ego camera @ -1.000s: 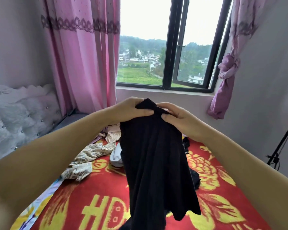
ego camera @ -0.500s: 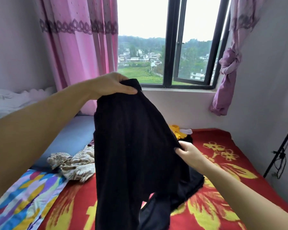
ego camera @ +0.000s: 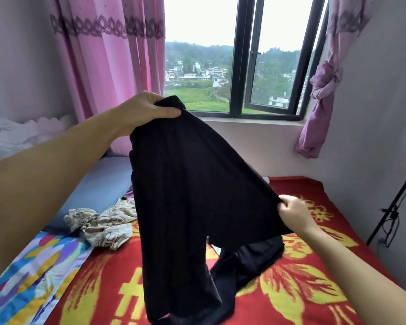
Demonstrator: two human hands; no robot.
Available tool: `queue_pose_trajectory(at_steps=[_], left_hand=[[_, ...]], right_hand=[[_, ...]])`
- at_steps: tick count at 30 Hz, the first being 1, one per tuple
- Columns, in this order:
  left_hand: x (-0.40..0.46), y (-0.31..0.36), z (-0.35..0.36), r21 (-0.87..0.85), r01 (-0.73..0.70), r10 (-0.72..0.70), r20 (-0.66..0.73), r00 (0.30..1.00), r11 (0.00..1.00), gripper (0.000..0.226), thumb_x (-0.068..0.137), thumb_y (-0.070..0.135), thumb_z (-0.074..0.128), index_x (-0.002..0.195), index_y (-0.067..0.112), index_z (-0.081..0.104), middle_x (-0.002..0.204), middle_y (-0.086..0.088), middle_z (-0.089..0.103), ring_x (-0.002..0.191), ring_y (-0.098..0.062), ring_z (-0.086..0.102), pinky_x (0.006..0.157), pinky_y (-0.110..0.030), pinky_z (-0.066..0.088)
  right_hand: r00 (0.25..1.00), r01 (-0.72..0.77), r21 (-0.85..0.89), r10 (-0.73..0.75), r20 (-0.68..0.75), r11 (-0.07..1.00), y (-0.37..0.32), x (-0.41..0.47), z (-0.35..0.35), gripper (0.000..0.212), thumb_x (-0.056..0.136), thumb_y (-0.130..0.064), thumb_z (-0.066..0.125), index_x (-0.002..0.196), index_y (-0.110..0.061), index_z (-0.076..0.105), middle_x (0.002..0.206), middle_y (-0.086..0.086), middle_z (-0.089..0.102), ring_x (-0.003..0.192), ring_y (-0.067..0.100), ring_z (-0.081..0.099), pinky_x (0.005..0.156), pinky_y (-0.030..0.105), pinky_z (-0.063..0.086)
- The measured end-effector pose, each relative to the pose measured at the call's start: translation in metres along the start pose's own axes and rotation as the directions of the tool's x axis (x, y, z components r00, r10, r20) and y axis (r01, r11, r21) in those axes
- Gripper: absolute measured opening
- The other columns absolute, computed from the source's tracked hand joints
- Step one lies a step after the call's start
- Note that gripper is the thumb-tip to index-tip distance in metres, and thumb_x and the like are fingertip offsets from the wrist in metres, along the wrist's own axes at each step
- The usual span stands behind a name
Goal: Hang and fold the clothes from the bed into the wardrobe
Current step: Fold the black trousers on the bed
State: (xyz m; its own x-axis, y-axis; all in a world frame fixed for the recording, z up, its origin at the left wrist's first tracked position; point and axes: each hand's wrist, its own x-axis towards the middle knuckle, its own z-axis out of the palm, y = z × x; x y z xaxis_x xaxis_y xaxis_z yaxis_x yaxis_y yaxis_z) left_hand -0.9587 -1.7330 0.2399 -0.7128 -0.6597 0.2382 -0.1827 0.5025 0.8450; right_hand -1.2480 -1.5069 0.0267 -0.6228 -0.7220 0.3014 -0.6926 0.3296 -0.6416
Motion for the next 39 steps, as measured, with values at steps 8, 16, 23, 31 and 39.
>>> queue_pose_trajectory(at_steps=[8,16,23,31,39], left_hand=[[0.027,-0.037,-0.001,0.146,0.078,-0.067,-0.078,0.995,0.986,0.01,0.077,0.038,0.076,0.074,0.028,0.075,0.072,0.009,0.074,0.062,-0.007,0.07,0.052,-0.019,0.056],[0.108,-0.074,0.111,0.309,0.018,0.059,-0.237,0.97,0.951,0.02,0.089,0.039,0.063,0.088,0.019,0.068,0.078,0.004,0.067,0.079,-0.021,0.065,0.077,-0.034,0.053],[0.16,-0.013,0.175,0.282,-0.188,0.267,-0.275,0.924,0.941,0.028,0.085,0.042,0.064,0.085,0.014,0.07,0.086,-0.004,0.07,0.085,-0.023,0.066,0.076,-0.037,0.052],[0.053,0.018,0.247,0.101,-0.518,0.504,0.135,0.853,0.849,0.015,0.083,0.031,0.072,0.092,0.019,0.076,0.082,0.008,0.073,0.074,-0.007,0.068,0.07,-0.02,0.054],[-0.171,-0.138,0.363,0.055,-0.716,0.471,0.718,0.513,0.696,0.042,0.091,0.047,0.046,0.119,0.021,0.065,0.097,0.0,0.074,0.086,-0.022,0.07,0.065,-0.03,0.055]], right_hand=[[0.943,0.306,0.081,-0.314,0.111,0.948,0.008,-0.002,-0.062,0.018,0.086,-0.03,0.07,0.102,-0.025,0.063,0.081,-0.01,0.069,0.07,0.002,0.066,0.064,0.02,0.053],[0.995,-0.092,-0.37,0.097,-0.007,0.925,0.072,0.076,-0.069,0.014,0.094,-0.024,0.056,0.085,-0.013,0.056,0.093,0.01,0.063,0.084,0.031,0.056,0.067,0.037,0.043],[0.945,-0.288,-0.353,0.204,-0.257,0.89,0.116,0.096,-0.161,0.014,0.093,-0.015,0.055,0.088,-0.003,0.059,0.089,0.018,0.053,0.089,0.037,0.054,0.067,0.034,0.033],[0.853,-0.518,-0.423,0.486,-0.19,0.743,0.158,0.017,-0.221,0.028,0.08,0.004,0.042,0.063,-0.012,0.057,0.073,0.014,0.063,0.063,0.031,0.065,0.058,0.032,0.05],[0.626,-0.736,-0.483,0.749,-0.218,0.474,0.234,-0.195,-0.136,0.037,0.088,-0.005,0.046,0.111,-0.026,0.066,0.099,0.017,0.068,0.087,0.034,0.068,0.079,0.035,0.052]])
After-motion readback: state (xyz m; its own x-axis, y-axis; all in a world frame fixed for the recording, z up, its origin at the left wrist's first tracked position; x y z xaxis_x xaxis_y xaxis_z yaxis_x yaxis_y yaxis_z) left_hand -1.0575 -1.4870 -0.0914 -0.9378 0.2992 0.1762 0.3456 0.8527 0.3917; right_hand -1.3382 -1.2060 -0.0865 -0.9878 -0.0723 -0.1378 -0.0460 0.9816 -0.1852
